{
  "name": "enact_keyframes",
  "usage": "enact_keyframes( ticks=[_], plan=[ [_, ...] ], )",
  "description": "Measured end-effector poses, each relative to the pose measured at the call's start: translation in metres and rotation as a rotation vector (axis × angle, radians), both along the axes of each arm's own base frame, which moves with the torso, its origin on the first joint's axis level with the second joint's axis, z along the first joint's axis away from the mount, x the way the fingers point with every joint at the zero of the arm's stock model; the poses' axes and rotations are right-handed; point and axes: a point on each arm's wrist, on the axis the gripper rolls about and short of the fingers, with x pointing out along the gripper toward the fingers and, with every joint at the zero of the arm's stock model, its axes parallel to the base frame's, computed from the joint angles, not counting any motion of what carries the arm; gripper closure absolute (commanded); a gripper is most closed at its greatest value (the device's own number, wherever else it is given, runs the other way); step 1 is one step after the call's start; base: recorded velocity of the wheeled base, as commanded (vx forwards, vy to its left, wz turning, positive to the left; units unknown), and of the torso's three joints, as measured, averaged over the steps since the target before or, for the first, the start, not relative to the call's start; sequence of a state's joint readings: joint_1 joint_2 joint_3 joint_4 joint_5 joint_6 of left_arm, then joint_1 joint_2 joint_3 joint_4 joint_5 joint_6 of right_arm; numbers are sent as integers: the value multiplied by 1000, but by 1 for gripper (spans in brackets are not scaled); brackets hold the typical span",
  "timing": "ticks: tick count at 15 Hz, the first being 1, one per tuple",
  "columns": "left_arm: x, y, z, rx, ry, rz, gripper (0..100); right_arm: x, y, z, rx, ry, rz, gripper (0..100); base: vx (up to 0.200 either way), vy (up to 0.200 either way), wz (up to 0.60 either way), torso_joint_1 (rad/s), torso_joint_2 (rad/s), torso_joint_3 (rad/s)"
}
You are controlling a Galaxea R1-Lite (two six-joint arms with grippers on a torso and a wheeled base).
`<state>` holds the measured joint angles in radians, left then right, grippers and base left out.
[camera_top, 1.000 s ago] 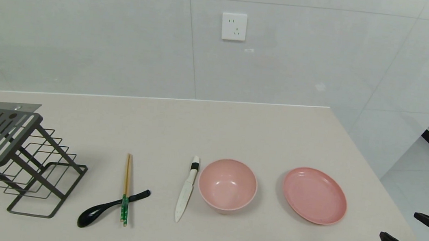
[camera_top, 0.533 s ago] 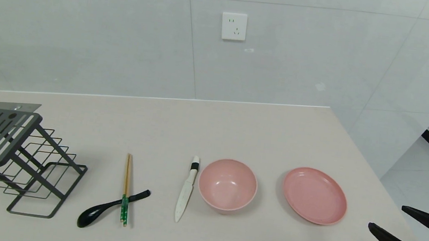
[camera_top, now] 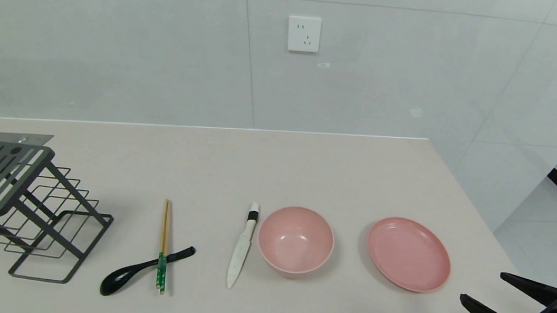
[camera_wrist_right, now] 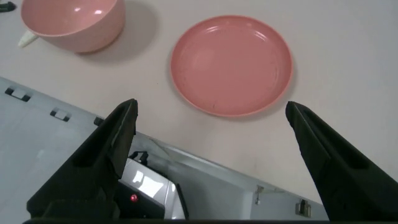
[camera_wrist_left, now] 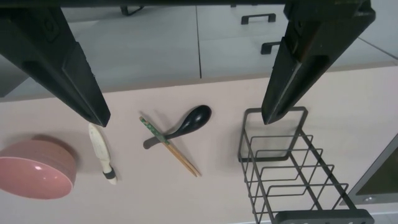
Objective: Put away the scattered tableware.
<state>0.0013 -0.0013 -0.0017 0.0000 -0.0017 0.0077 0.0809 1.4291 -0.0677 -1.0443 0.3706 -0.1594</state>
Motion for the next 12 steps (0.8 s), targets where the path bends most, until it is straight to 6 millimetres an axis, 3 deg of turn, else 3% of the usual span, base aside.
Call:
enact_keyframes(
  ticks=[9,12],
  plan=[
    [0,0,0,-15,0,2,0,26,6,-14,-8,82,21,0,0,0,0,0,0,0],
    [0,0,0,-17,0,2,0,49,6,-18,-2,101,7,0,0,0,0,0,0,0]
  ],
)
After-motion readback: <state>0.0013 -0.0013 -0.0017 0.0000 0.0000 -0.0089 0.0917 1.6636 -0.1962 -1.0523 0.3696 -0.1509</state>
